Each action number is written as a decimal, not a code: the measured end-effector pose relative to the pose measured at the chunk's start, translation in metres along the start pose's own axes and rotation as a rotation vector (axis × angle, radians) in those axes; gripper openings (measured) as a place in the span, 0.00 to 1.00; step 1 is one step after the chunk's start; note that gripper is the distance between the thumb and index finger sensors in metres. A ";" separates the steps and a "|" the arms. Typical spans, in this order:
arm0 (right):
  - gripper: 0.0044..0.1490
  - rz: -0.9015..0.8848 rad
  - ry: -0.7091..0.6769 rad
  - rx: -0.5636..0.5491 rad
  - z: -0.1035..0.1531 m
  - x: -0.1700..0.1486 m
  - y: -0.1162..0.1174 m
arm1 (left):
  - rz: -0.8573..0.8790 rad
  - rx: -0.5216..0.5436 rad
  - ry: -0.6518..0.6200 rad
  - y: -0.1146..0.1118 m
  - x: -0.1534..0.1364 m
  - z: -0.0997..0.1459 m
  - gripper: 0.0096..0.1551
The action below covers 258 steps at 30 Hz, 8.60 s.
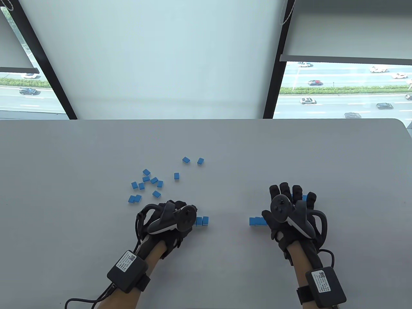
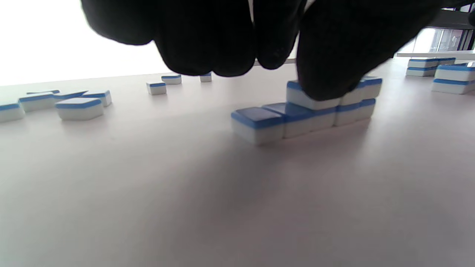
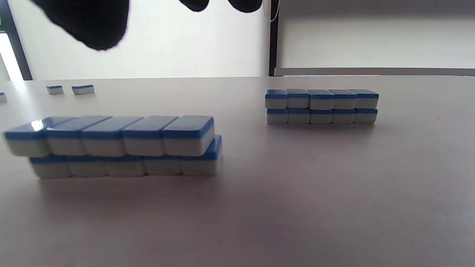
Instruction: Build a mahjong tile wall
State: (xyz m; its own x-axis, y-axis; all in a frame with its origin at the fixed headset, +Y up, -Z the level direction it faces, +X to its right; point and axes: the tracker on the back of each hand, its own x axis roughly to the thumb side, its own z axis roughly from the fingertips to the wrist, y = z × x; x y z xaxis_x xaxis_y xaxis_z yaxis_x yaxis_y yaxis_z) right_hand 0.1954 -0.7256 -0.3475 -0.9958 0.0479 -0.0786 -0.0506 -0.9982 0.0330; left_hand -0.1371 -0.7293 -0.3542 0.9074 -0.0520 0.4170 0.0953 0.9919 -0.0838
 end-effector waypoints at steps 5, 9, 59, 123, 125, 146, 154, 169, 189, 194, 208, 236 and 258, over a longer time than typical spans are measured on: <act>0.52 -0.005 -0.001 -0.002 0.000 0.000 0.000 | -0.045 0.020 0.059 0.022 -0.030 -0.006 0.40; 0.52 -0.007 -0.004 -0.005 -0.001 0.000 -0.001 | -0.082 0.037 0.144 0.035 -0.061 -0.016 0.39; 0.52 -0.013 -0.004 -0.011 0.000 0.001 -0.002 | 0.080 0.222 0.144 0.020 -0.037 0.017 0.35; 0.52 -0.017 0.001 0.002 0.000 -0.002 -0.002 | -0.223 -0.128 0.399 -0.017 -0.095 -0.090 0.31; 0.52 -0.018 0.001 0.000 0.000 -0.002 -0.002 | -0.222 -0.152 0.395 -0.015 -0.094 -0.085 0.32; 0.52 -0.021 0.010 0.001 0.001 -0.003 -0.001 | -0.004 0.118 0.153 0.003 -0.033 0.023 0.35; 0.52 -0.018 0.016 0.005 0.002 -0.004 -0.001 | -0.017 0.072 0.100 -0.014 -0.018 0.021 0.34; 0.52 -0.009 0.006 0.005 0.003 -0.001 0.000 | -0.050 0.044 0.065 -0.022 -0.006 0.011 0.34; 0.52 -0.024 0.018 0.008 0.003 -0.004 -0.001 | -0.006 0.277 0.292 0.060 -0.104 0.022 0.34; 0.52 -0.023 0.024 0.014 0.002 -0.006 -0.001 | 0.098 0.203 0.416 0.030 -0.149 0.015 0.34; 0.52 0.004 0.027 0.031 0.000 -0.005 0.000 | 0.100 -0.022 0.428 -0.031 -0.171 -0.001 0.34; 0.52 0.007 0.022 0.032 0.000 -0.002 0.002 | 0.161 -0.026 0.205 -0.005 -0.104 0.012 0.35; 0.52 0.012 0.021 0.033 -0.001 -0.001 0.003 | 0.117 -0.012 0.241 0.011 -0.118 0.015 0.37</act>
State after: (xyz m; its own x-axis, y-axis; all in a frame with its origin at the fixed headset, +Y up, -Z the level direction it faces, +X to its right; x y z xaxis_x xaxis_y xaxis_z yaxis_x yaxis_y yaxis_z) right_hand 0.1959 -0.7286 -0.3479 -0.9945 0.0348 -0.0987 -0.0415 -0.9969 0.0665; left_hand -0.2495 -0.7100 -0.3908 0.9836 0.0350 0.1768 -0.0119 0.9914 -0.1301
